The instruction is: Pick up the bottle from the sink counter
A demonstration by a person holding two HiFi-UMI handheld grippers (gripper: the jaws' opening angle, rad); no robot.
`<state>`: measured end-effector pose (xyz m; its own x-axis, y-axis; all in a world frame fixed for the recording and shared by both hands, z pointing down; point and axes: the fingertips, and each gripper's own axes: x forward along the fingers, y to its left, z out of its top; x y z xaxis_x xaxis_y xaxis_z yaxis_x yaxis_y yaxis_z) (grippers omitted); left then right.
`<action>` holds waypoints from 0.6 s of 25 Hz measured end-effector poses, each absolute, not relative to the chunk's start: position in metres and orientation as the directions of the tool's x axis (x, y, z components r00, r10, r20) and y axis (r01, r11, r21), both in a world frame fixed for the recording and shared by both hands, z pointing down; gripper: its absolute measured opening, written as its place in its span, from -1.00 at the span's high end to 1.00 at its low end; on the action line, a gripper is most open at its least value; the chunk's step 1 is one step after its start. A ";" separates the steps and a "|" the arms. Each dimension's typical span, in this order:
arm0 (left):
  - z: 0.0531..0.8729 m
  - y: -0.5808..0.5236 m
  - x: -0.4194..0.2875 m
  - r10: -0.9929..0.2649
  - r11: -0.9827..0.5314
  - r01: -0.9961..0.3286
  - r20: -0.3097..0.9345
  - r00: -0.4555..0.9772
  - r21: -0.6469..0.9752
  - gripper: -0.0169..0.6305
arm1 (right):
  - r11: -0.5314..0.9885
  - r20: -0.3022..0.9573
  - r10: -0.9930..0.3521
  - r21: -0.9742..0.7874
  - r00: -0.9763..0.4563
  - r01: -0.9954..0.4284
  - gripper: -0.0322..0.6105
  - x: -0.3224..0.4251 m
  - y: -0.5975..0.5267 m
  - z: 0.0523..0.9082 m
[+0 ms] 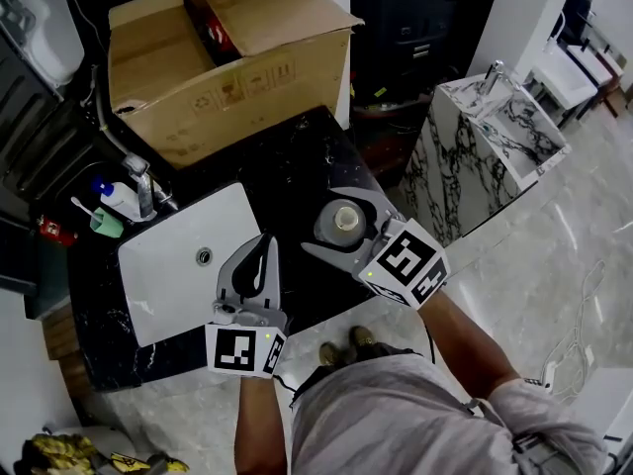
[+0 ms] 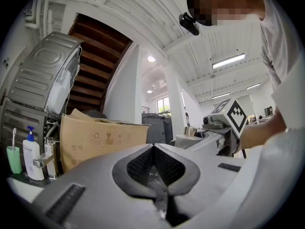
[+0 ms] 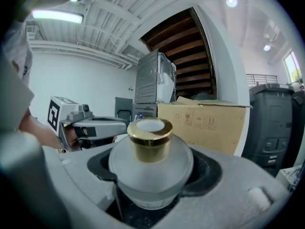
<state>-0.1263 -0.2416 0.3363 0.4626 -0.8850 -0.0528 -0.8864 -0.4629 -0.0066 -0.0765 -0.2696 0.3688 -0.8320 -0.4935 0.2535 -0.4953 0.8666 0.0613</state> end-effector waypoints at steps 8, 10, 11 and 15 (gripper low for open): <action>0.333 -0.238 -0.122 -0.882 -0.469 -0.883 -0.061 0.468 -0.009 0.95 | 0.866 0.231 -0.495 0.059 -0.838 -0.496 -0.15 -0.071 -0.256 0.363; 0.332 -0.237 -0.121 -0.881 -0.469 -0.883 -0.062 0.468 -0.010 0.95 | 0.865 0.234 -0.497 0.054 -0.836 -0.499 -0.15 -0.070 -0.255 0.364; 0.332 -0.236 -0.121 -0.881 -0.469 -0.883 -0.062 0.468 -0.010 0.95 | 0.865 0.235 -0.497 0.053 -0.836 -0.499 -0.15 -0.069 -0.254 0.364; 0.331 -0.234 -0.120 -0.881 -0.470 -0.882 -0.063 0.470 -0.009 0.95 | 0.867 0.234 -0.494 0.055 -0.838 -0.496 -0.15 -0.068 -0.250 0.363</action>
